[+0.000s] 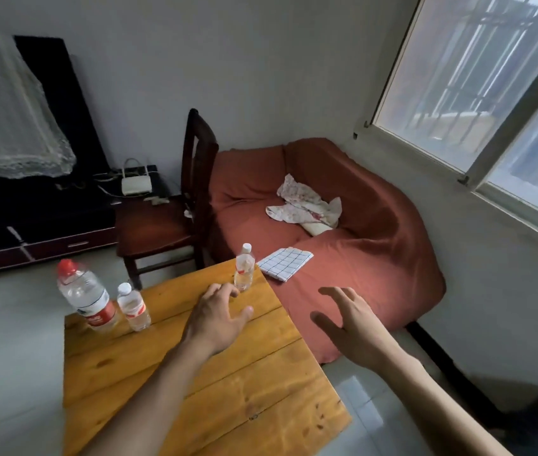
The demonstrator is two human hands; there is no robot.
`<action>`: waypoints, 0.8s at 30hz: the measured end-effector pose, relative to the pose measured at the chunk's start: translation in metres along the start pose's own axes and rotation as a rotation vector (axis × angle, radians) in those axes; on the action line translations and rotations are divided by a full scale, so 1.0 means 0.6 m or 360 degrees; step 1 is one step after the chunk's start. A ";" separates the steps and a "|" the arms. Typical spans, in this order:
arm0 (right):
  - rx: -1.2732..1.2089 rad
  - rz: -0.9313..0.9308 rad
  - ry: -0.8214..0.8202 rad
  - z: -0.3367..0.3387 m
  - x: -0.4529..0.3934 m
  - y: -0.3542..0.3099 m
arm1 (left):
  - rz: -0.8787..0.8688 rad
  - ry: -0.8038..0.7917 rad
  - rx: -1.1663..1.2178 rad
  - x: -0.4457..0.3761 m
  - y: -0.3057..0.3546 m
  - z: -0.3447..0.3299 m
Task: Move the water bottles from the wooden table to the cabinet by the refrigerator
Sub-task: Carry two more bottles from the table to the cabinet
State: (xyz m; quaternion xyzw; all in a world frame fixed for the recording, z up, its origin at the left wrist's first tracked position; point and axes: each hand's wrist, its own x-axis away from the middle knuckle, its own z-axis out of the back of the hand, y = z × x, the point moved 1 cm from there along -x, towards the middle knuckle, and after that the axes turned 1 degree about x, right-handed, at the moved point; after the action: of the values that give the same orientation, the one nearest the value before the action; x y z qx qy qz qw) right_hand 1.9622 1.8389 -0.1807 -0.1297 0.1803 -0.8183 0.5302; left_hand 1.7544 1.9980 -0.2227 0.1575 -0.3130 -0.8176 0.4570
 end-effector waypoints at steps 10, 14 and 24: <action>-0.0141 0.0298 -0.0266 -0.047 -0.285 0.093 | 0.0354 0.0130 -0.0102 -0.154 0.012 -0.041; -0.0192 0.0338 -0.0326 -0.070 -0.358 0.095 | 0.0409 0.0195 -0.0089 -0.185 0.009 -0.050; -0.0216 0.0360 -0.0425 -0.154 -0.413 0.091 | 0.0469 0.0166 0.0003 -0.236 -0.063 -0.083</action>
State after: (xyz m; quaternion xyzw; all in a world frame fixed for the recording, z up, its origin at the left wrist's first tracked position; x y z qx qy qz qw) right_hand 2.0696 2.0596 -0.2931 -0.2516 0.1765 -0.7150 0.6279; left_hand 1.8326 2.1143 -0.2890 0.1525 -0.3094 -0.7320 0.5875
